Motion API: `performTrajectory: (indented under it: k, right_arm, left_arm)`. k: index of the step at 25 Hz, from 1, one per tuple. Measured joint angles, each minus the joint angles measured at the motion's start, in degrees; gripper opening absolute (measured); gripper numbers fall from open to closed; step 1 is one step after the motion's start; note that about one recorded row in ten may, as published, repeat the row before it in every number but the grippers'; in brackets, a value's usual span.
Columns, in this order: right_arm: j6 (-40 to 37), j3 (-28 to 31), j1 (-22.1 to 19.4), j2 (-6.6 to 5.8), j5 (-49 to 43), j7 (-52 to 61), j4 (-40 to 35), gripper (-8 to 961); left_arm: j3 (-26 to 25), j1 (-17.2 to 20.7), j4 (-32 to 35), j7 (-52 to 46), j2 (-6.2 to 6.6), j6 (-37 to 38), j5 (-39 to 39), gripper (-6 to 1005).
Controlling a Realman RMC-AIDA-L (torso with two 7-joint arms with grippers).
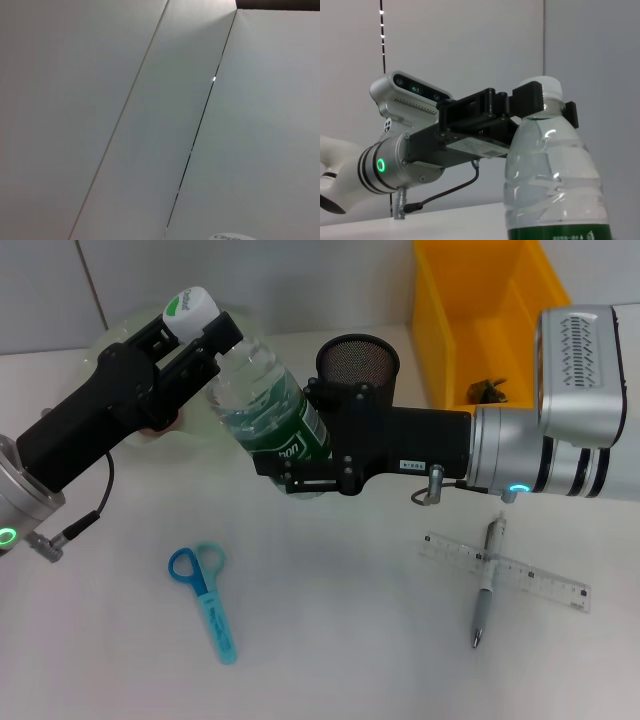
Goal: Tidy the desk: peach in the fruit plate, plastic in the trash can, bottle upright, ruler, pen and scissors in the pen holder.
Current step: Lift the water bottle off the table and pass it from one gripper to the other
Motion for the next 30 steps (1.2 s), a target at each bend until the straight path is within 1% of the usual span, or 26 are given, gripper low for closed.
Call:
performTrajectory:
  k: [4, 10, 30]
  right_arm:
    - [-0.08, -0.01, 0.0, 0.0, 0.06, 0.05, 0.0, 776]
    - [-0.07, 0.07, 0.0, 0.01, 0.07, 0.15, 0.0, 776]
    - [0.58, -0.38, -0.03, 0.0, 0.1, 0.3, -0.25, 784]
  left_arm:
    - [-0.22, 0.01, 0.0, 0.0, 0.02, 0.08, 0.03, 504]
    - [-0.1, -0.02, 0.0, -0.25, 0.05, -0.1, 0.0, 444]
    - [-0.13, -0.01, 0.0, -0.75, 0.14, -0.02, 0.1, 442]
